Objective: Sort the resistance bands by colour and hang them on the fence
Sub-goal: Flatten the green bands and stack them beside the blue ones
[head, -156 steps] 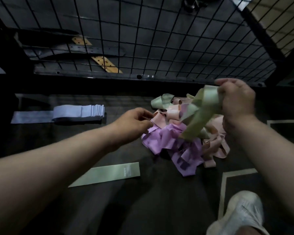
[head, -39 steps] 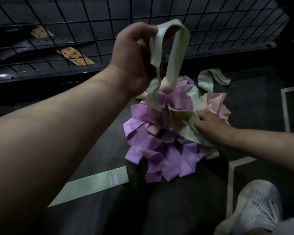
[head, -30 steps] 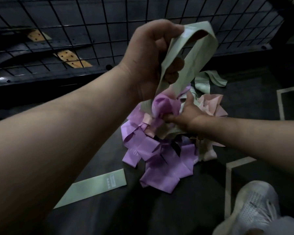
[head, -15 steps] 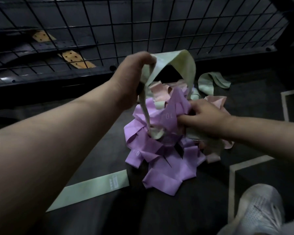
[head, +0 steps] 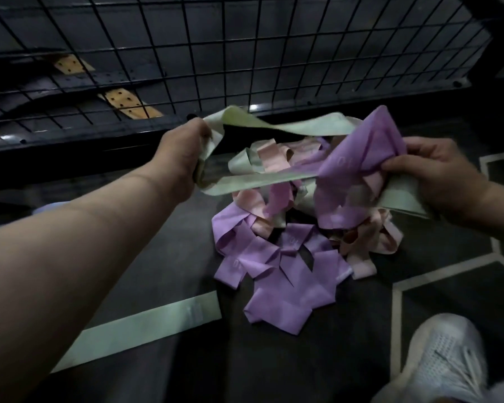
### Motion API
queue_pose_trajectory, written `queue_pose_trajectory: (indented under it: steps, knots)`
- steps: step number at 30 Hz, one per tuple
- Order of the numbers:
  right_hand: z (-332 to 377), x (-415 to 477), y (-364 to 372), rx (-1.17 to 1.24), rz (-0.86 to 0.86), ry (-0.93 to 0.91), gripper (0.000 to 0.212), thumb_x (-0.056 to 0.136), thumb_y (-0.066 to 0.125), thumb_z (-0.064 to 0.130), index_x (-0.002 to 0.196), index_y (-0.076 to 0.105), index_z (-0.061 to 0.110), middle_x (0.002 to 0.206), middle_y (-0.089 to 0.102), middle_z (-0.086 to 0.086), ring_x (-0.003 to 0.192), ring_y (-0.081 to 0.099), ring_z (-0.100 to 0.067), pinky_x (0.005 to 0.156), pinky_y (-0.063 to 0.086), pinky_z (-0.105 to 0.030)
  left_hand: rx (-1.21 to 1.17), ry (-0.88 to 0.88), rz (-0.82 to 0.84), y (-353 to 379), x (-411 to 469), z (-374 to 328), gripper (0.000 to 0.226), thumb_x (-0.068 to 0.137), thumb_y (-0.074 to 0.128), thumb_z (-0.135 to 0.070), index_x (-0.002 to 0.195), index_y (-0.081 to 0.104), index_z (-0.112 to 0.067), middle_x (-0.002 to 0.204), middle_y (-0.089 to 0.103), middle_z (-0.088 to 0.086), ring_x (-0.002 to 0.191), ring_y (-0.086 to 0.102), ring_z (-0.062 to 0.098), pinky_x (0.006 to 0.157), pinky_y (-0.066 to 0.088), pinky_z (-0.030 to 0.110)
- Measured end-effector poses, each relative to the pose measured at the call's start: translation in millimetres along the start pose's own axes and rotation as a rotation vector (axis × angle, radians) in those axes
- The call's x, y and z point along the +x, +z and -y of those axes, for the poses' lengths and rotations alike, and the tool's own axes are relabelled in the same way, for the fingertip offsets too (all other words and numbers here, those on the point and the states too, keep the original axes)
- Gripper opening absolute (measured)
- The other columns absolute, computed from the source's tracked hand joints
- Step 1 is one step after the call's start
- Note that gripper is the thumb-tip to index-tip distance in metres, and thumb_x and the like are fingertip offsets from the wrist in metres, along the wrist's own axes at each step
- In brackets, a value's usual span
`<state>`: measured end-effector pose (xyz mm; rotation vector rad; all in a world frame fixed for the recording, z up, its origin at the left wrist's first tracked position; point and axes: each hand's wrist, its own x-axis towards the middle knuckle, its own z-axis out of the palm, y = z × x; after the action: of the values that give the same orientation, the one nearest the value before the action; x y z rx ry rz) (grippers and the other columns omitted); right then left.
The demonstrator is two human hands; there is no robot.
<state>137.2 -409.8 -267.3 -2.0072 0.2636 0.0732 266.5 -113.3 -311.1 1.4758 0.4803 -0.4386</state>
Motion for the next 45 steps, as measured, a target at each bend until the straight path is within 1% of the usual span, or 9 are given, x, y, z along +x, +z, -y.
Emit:
queue_pose_trajectory:
  steps: [8, 14, 17, 19, 26, 29, 33, 39, 45]
  knots:
    - [-7.0, 0.2, -20.2, -0.383, -0.314, 0.015, 0.019, 0.099, 0.051, 0.014, 0.090, 0.068, 0.013, 0.080, 0.063, -0.009, 0.063, 0.058, 0.002, 0.053, 0.039, -0.012, 0.096, -0.053, -0.080, -5.5, 4.0, 9.9, 0.013, 0.088, 0.054, -0.027, 0.079, 0.059, -0.019, 0.069, 0.050, 0.001, 0.053, 0.042, 0.016, 0.052, 0.032, 0.022]
    - [-6.3, 11.2, 24.7, -0.752, 0.106, 0.296, 0.053, 0.091, 0.057, 0.042, 0.140, 0.042, 0.034, 0.097, 0.061, -0.003, 0.096, 0.059, -0.028, 0.081, 0.046, -0.033, 0.103, -0.066, 0.087, 6.5, -7.9, 14.8, 0.013, 0.090, 0.052, -0.026, 0.082, 0.056, -0.017, 0.065, 0.046, 0.000, 0.049, 0.040, 0.013, 0.048, 0.030, 0.019]
    - [4.7, 18.0, 64.6, -0.873, 0.356, 0.163, 0.049, 0.087, 0.046, 0.061, 0.134, 0.045, 0.047, 0.101, 0.064, 0.002, 0.098, 0.059, -0.023, 0.080, 0.047, -0.033, 0.086, -0.058, 0.149, 11.1, -13.1, 13.3, 0.012, 0.090, 0.053, -0.025, 0.082, 0.056, -0.018, 0.062, 0.047, -0.002, 0.047, 0.041, 0.012, 0.043, 0.032, 0.014]
    - [1.2, 23.1, 94.9, -0.965, 0.490, 0.100, 0.042, 0.093, 0.044, 0.058, 0.133, 0.051, 0.045, 0.134, 0.058, -0.002, 0.116, 0.057, -0.024, 0.090, 0.048, -0.035, 0.058, -0.059, 0.202, 13.6, -17.3, 12.2, 0.012, 0.091, 0.052, -0.026, 0.083, 0.056, -0.017, 0.059, 0.049, -0.003, 0.044, 0.043, 0.010, 0.041, 0.033, 0.012]
    - [-31.9, 30.0, 140.7, -1.345, 0.450, 0.003, 0.036, 0.098, 0.047, 0.043, 0.128, 0.051, 0.021, 0.131, 0.055, -0.013, 0.111, 0.059, -0.032, 0.076, 0.042, -0.038, -0.081, -0.060, 0.274, 20.2, -28.1, 2.6, 0.021, 0.094, 0.047, -0.020, 0.073, 0.050, -0.016, 0.045, 0.046, -0.006, 0.035, 0.039, 0.009, 0.037, 0.031, 0.012]
    - [-39.1, 22.4, 127.9, -1.288, 0.450, -0.133, 0.039, 0.101, 0.043, 0.041, 0.135, 0.044, 0.023, 0.125, 0.060, -0.015, 0.103, 0.060, -0.032, 0.077, 0.047, -0.037, -0.089, -0.045, 0.226, 13.6, -24.8, -0.5, 0.021, 0.095, 0.048, -0.020, 0.075, 0.051, -0.016, 0.043, 0.047, -0.007, 0.036, 0.041, 0.009, 0.037, 0.032, 0.011]
    - [-51.8, 14.2, 121.8, -1.083, 0.637, 0.080, 0.058, 0.096, 0.051, 0.053, 0.146, 0.032, 0.030, 0.132, 0.059, -0.008, 0.117, 0.057, -0.030, 0.088, 0.047, -0.036, -0.140, -0.131, 0.273, 11.5, -26.7, -1.7, 0.019, 0.096, 0.046, -0.022, 0.081, 0.056, -0.015, 0.053, 0.052, -0.003, 0.033, 0.044, 0.008, 0.038, 0.035, 0.012]
    - [-73.0, 0.0, 135.8, -0.519, 0.428, 0.071, 0.008, 0.090, 0.069, 0.035, 0.085, 0.065, 0.029, 0.091, 0.060, 0.005, 0.090, 0.055, -0.009, 0.077, 0.044, -0.026, -0.314, -0.177, 0.383, 11.9, -22.1, -5.7, 0.033, 0.094, 0.040, -0.023, 0.113, 0.065, -0.012, 0.105, 0.069, 0.002, 0.049, 0.051, 0.008, 0.042, 0.038, 0.014]
    - [-54.9, -30.6, 78.8, -0.441, 0.194, -0.044, 0.008, 0.100, 0.048, 0.035, 0.092, 0.051, 0.033, 0.079, 0.061, 0.009, 0.073, 0.060, -0.003, 0.066, 0.047, -0.030, -0.204, -0.087, 0.078, -12.1, 5.6, -4.6, 0.024, 0.088, 0.054, -0.030, 0.103, 0.063, -0.014, 0.077, 0.056, -0.002, 0.054, 0.046, 0.009, 0.047, 0.038, 0.017]
